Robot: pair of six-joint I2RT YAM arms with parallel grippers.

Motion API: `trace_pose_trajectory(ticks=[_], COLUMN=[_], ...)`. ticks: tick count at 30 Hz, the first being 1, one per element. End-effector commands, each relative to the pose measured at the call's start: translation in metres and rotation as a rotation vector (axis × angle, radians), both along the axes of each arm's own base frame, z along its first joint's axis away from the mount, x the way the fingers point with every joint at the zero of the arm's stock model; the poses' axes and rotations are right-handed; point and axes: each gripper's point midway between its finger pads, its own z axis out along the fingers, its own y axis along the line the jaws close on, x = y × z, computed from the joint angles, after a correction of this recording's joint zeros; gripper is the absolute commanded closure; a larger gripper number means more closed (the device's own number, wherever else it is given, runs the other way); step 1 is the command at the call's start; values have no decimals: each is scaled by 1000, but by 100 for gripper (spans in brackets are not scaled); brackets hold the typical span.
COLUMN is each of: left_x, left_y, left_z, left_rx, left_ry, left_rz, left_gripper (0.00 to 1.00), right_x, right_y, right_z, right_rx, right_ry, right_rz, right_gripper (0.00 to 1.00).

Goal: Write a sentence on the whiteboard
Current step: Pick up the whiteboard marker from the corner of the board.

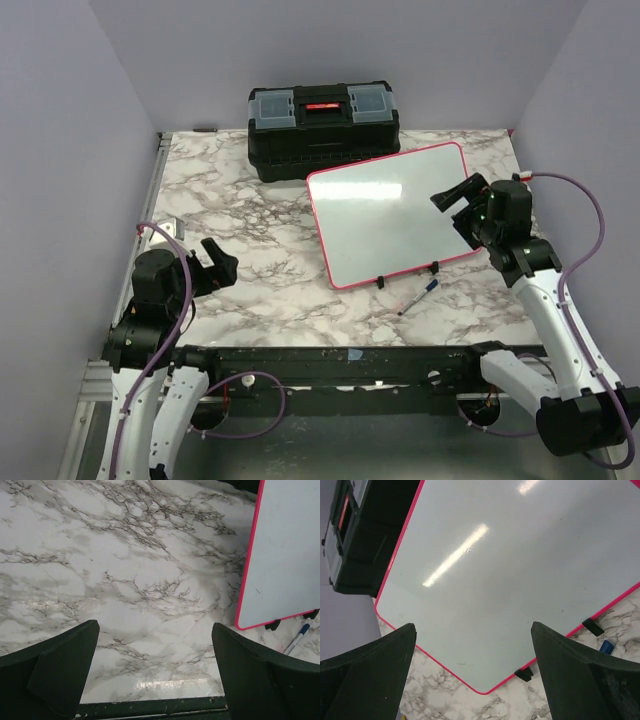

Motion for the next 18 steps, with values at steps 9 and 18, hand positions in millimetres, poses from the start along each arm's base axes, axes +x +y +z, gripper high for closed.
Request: trace_pose_trajectory(ticks=[9,18], left_x=[3,9], left_y=[15,10], left_z=[0,-7], left_rx=[4,-3], left_ry=[-12,27], left_rz=[82,47], left_gripper=[2,2], right_x=[-35,-73], right_y=[-18,1], right_z=[-74,-106], right_rx=[-88,-170], right_ry=[330,474], right_rz=[-109,-46], right_gripper=[0,3])
